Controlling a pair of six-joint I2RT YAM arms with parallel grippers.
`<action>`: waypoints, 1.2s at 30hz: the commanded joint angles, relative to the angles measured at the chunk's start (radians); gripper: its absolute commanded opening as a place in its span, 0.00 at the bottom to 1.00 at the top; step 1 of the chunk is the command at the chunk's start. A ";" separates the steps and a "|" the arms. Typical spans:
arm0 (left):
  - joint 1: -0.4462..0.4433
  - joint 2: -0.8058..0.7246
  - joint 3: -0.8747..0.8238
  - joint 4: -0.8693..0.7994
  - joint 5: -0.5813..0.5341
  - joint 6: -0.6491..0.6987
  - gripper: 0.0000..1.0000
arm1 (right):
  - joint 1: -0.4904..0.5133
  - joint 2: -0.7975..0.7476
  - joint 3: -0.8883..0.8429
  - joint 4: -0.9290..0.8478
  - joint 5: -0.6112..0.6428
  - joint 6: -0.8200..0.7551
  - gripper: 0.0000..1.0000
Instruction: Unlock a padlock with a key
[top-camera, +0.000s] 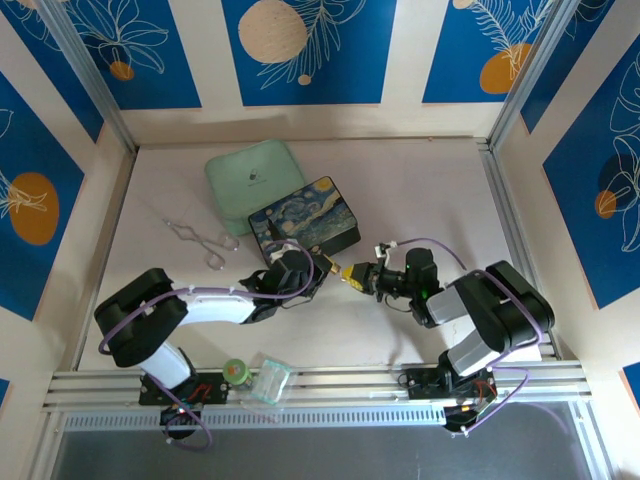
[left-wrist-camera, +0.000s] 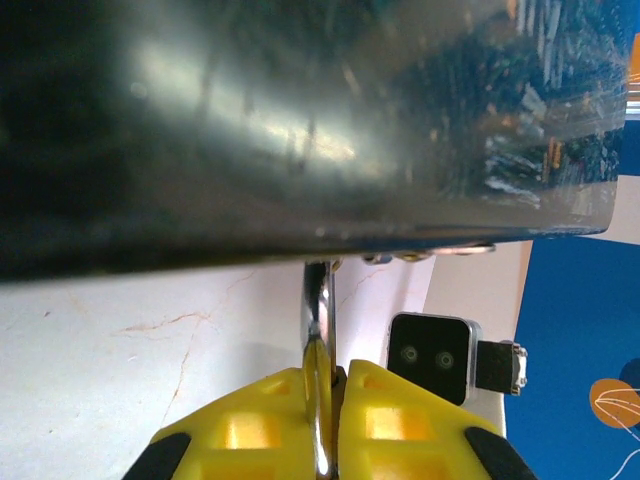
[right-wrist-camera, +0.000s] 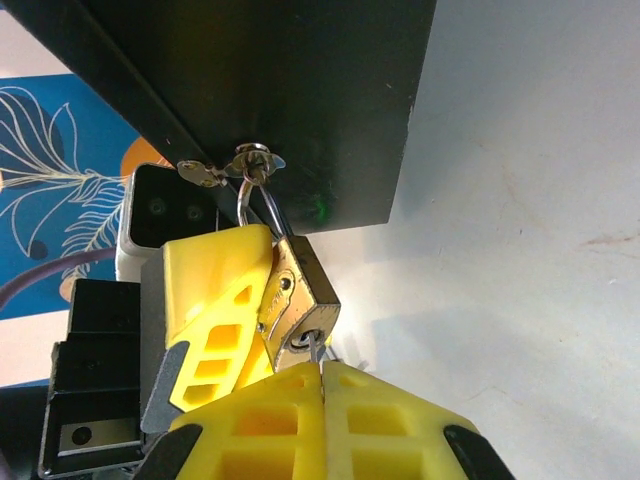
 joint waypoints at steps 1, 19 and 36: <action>-0.014 -0.048 0.012 0.210 0.082 -0.036 0.00 | -0.028 0.053 0.008 0.038 0.004 0.021 0.00; -0.011 -0.024 0.043 0.223 0.088 -0.043 0.00 | -0.019 0.090 0.004 0.152 -0.018 0.032 0.00; -0.004 0.016 0.050 0.265 0.073 -0.055 0.00 | -0.002 0.109 0.008 0.275 -0.025 0.117 0.00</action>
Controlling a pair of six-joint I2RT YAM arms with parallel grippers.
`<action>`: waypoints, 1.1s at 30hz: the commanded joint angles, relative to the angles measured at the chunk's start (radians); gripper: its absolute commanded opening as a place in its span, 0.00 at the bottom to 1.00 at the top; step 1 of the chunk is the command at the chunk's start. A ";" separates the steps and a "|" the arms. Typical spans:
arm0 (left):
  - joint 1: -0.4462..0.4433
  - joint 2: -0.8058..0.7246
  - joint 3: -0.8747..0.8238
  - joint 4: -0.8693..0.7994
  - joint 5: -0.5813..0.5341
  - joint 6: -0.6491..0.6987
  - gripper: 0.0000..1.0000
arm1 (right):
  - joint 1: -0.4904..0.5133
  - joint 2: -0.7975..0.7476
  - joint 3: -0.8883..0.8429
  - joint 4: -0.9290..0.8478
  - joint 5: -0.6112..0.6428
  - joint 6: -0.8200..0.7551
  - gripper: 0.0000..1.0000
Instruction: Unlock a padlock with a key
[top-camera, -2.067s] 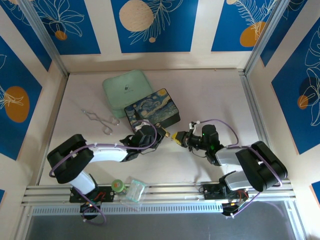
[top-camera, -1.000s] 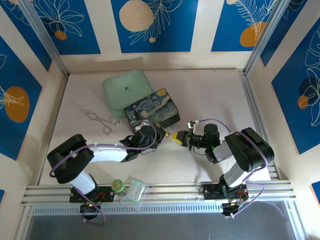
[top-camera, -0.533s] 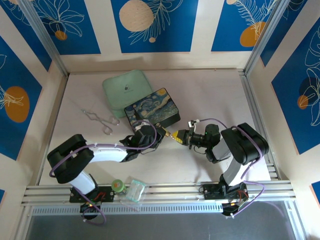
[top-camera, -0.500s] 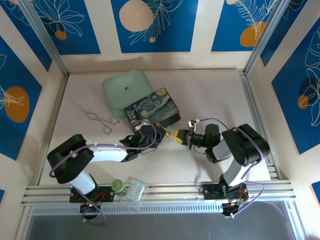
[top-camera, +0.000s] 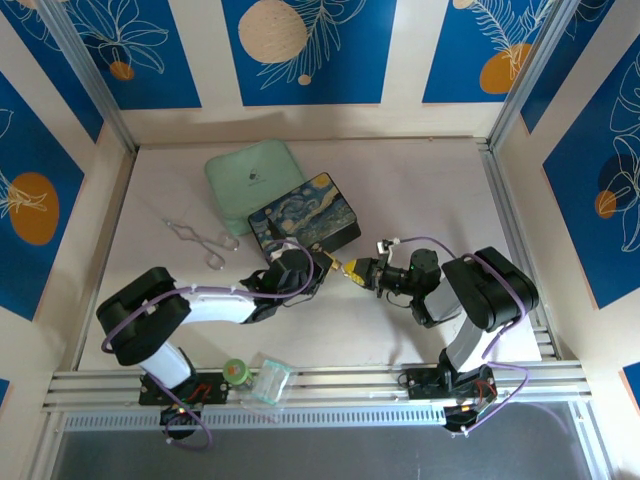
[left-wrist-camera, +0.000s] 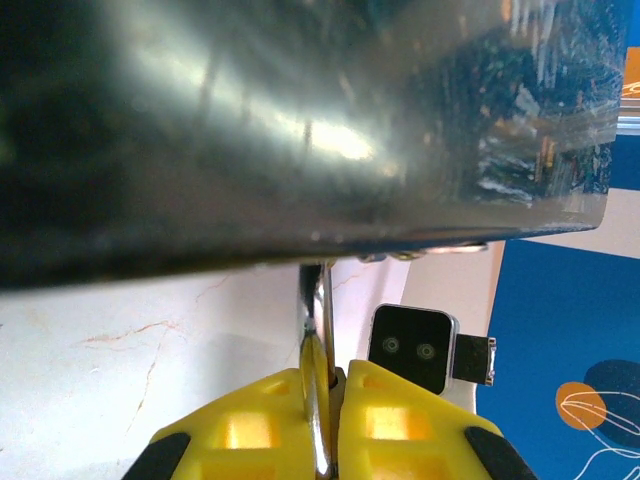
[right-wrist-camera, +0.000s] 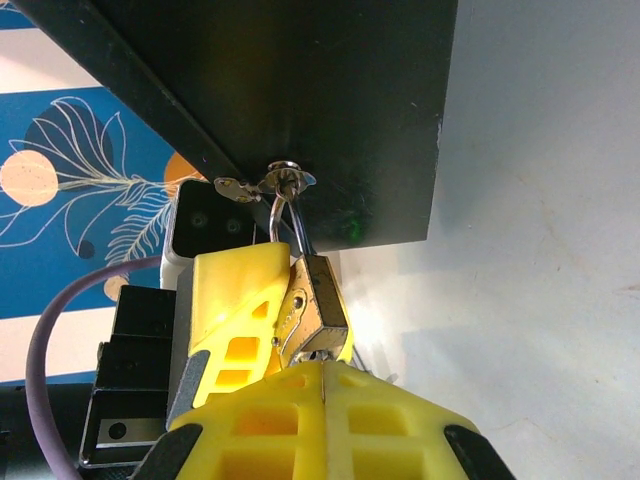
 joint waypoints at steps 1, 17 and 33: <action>-0.004 0.000 0.057 0.190 0.084 -0.024 0.00 | 0.028 -0.031 0.016 0.013 0.007 0.015 0.00; 0.000 -0.041 0.068 0.111 0.106 -0.003 0.00 | -0.070 0.029 0.011 0.007 -0.061 -0.027 0.00; 0.005 0.019 0.061 -0.130 0.115 0.155 0.00 | -0.038 -0.268 -0.045 -0.499 -0.071 -0.292 0.00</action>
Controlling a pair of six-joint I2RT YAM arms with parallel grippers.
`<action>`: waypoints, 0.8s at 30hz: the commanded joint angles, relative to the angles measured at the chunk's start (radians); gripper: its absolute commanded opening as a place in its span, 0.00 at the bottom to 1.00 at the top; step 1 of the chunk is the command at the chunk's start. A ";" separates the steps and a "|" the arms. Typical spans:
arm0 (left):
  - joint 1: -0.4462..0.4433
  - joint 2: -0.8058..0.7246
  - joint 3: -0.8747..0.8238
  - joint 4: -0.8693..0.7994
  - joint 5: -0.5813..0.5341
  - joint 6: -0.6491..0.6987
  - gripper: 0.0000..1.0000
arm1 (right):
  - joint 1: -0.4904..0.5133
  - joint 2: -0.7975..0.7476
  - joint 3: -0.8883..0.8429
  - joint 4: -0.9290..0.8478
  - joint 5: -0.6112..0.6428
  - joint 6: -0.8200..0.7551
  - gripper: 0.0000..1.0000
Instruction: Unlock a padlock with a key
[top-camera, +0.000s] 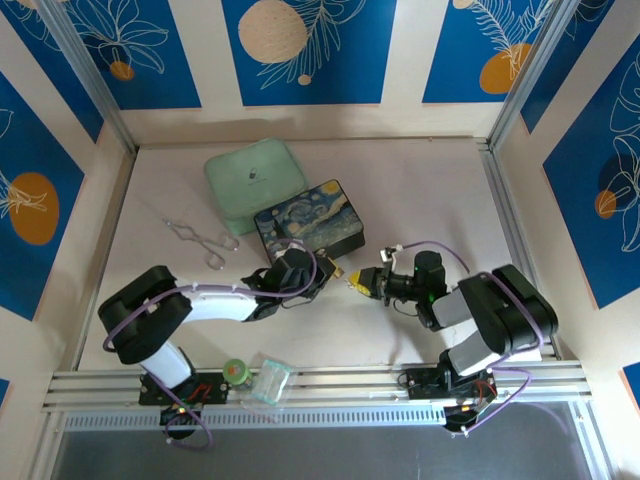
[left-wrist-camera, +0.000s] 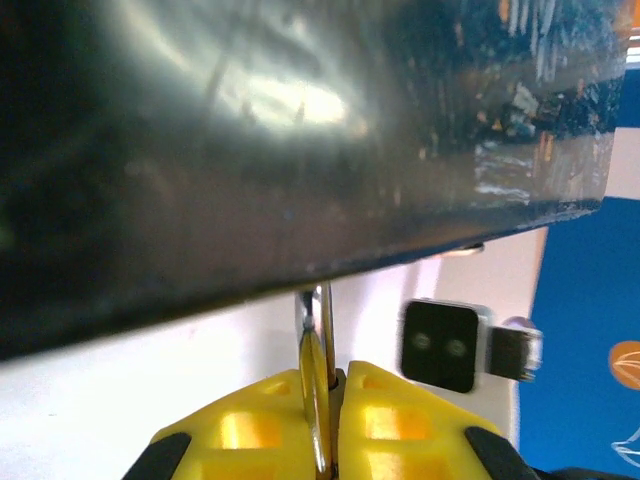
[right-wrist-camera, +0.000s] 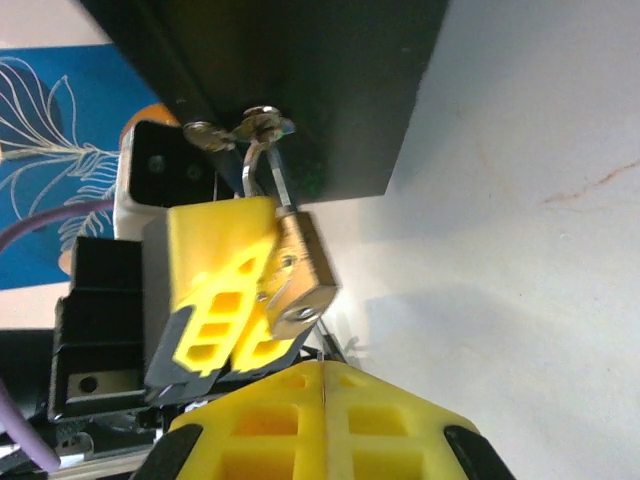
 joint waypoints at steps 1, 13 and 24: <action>-0.006 0.001 0.050 -0.073 0.023 0.089 0.00 | 0.009 -0.128 0.016 -0.277 0.000 -0.164 0.00; -0.050 0.043 0.087 -0.290 0.045 0.276 0.00 | 0.033 -0.497 0.172 -0.996 0.142 -0.541 0.00; -0.061 0.003 -0.027 -0.228 -0.018 0.287 0.45 | 0.042 -0.501 0.205 -0.974 0.100 -0.573 0.00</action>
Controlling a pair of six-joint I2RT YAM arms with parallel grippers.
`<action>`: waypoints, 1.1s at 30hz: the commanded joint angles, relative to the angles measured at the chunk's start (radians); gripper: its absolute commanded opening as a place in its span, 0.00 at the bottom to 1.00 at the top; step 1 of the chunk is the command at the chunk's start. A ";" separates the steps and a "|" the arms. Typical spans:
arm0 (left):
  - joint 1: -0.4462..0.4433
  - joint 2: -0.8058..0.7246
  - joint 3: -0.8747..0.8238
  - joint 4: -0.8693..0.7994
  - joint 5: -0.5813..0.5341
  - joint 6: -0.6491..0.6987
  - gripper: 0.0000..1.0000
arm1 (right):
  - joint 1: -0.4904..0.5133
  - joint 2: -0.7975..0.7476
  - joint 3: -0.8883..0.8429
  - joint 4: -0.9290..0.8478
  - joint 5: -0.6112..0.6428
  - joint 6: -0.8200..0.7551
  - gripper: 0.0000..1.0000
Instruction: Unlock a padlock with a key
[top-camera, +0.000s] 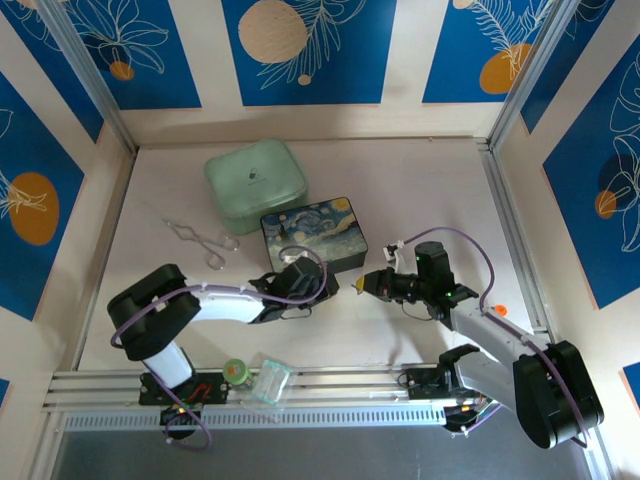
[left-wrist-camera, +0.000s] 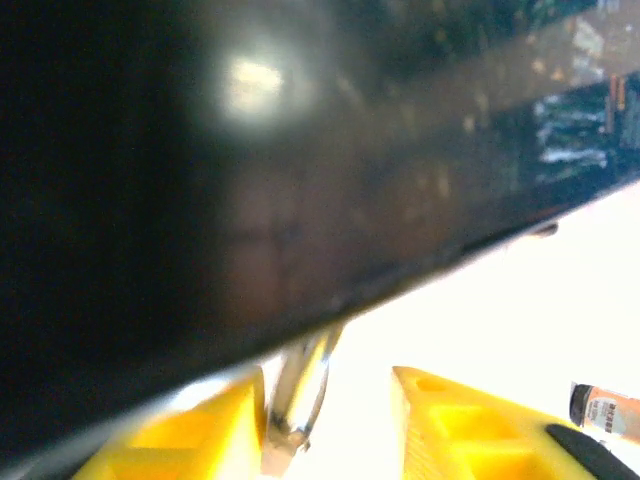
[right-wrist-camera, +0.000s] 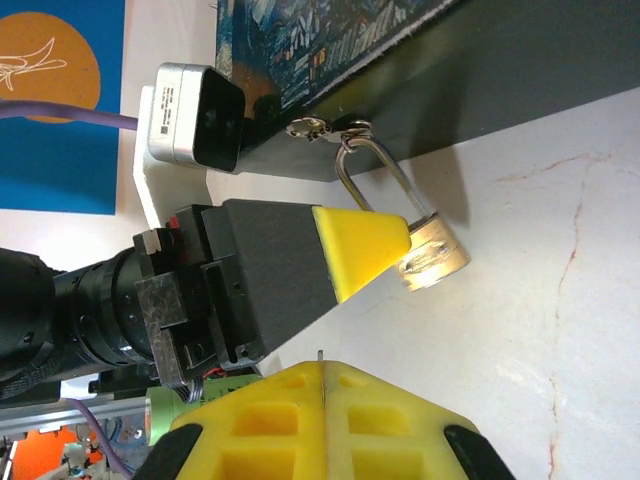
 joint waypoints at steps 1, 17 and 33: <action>-0.013 -0.056 -0.044 -0.050 -0.020 0.013 0.48 | 0.008 -0.022 0.040 -0.024 -0.037 -0.051 0.00; -0.046 -0.407 -0.106 0.213 -0.129 0.117 0.41 | 0.096 -0.022 0.087 0.183 -0.023 0.137 0.00; -0.055 -0.338 -0.123 0.370 -0.052 0.032 0.33 | 0.127 -0.011 0.079 0.339 0.012 0.263 0.00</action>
